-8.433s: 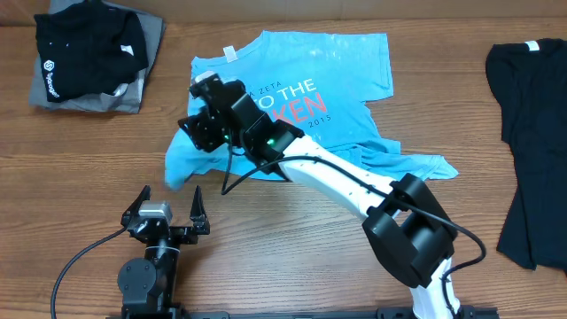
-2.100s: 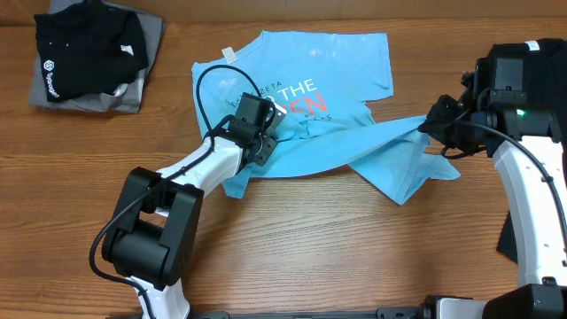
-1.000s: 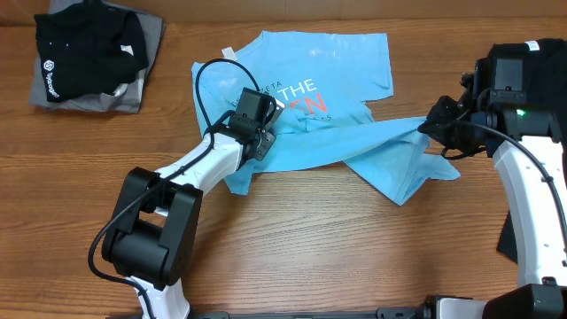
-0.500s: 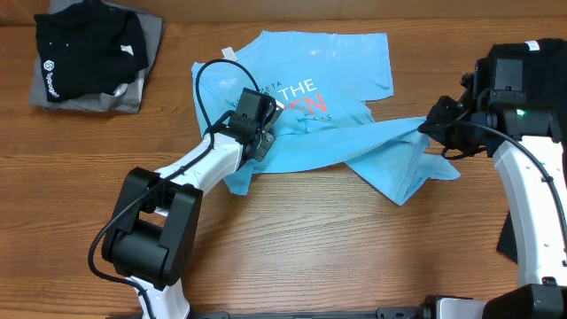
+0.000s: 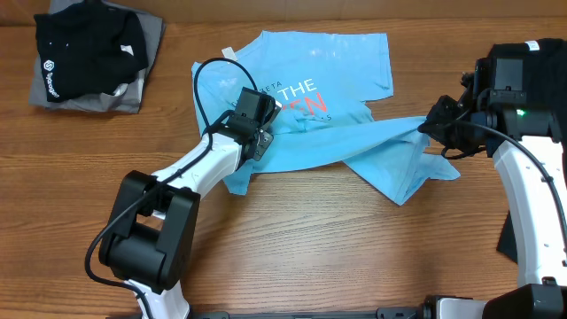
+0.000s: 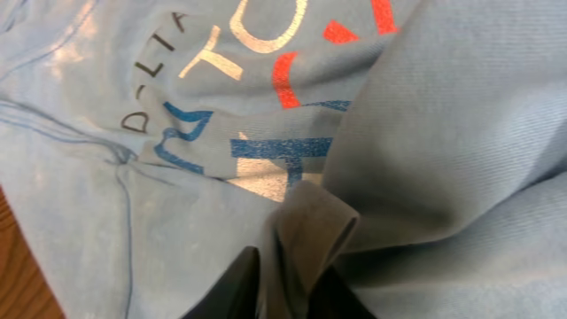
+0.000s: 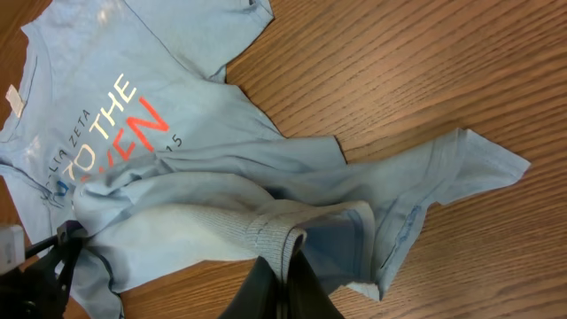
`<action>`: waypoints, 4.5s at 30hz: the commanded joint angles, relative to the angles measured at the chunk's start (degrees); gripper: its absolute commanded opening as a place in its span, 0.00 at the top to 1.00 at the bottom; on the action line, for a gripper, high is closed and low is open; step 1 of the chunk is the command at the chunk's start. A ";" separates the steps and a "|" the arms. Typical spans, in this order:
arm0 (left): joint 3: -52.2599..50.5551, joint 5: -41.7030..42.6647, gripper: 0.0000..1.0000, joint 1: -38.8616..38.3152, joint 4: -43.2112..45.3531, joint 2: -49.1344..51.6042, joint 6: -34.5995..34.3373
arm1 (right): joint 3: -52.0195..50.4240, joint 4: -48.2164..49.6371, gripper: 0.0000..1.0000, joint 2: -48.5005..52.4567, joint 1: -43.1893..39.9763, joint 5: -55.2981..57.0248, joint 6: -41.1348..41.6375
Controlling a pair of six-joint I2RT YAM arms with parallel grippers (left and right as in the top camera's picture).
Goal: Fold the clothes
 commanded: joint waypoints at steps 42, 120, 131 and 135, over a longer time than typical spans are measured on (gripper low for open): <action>1.49 9.81 0.56 0.35 0.20 -4.46 0.02 | 0.66 0.44 0.95 -0.37 0.11 0.57 0.24; 2.12 10.34 0.96 3.69 6.95 2.08 -0.15 | 0.66 0.02 0.95 -0.37 0.11 0.61 0.24; 6.45 0.81 0.96 3.69 -0.28 -10.91 -5.64 | 0.72 -1.77 0.96 -1.22 0.11 0.55 3.26; 6.45 -4.48 0.96 3.69 -1.29 -20.46 -7.80 | 0.83 -1.81 0.96 -4.96 0.11 0.57 3.26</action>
